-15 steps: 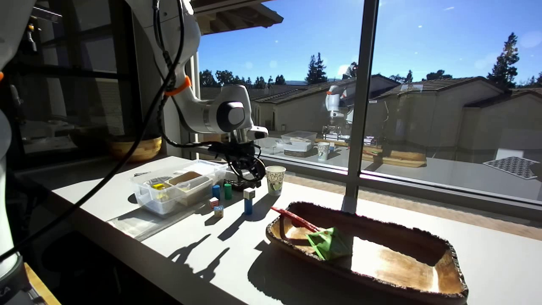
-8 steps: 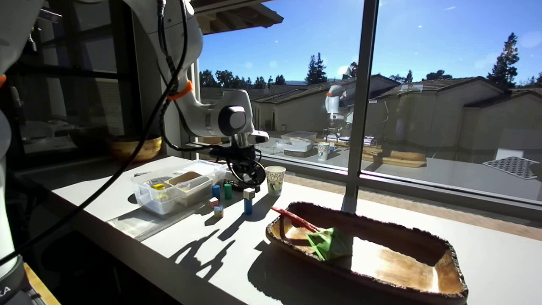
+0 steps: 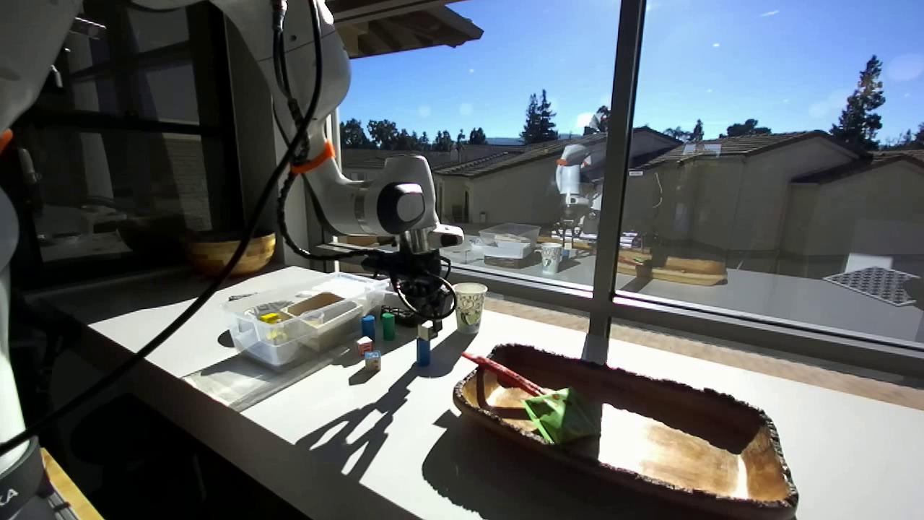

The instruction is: Stack two cubes and one blue cylinder together.

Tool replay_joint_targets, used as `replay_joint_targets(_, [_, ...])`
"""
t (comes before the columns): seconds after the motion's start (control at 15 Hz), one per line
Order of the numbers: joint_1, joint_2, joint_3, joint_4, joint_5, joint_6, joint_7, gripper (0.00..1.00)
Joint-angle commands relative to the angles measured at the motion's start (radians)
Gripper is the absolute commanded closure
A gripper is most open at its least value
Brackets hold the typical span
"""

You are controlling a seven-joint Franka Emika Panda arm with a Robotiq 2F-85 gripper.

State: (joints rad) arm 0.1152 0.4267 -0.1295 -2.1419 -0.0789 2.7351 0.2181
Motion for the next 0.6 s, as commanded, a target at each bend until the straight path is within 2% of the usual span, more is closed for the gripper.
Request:
replay_joint_targets(0.0, [0.012,-0.002,-0.013,0.019,-0.027,-0.043,0.036,0.91])
replay_joint_targets(0.53, [0.0,0.019,0.043,0.085,-0.003,-0.094,-0.005,0.91])
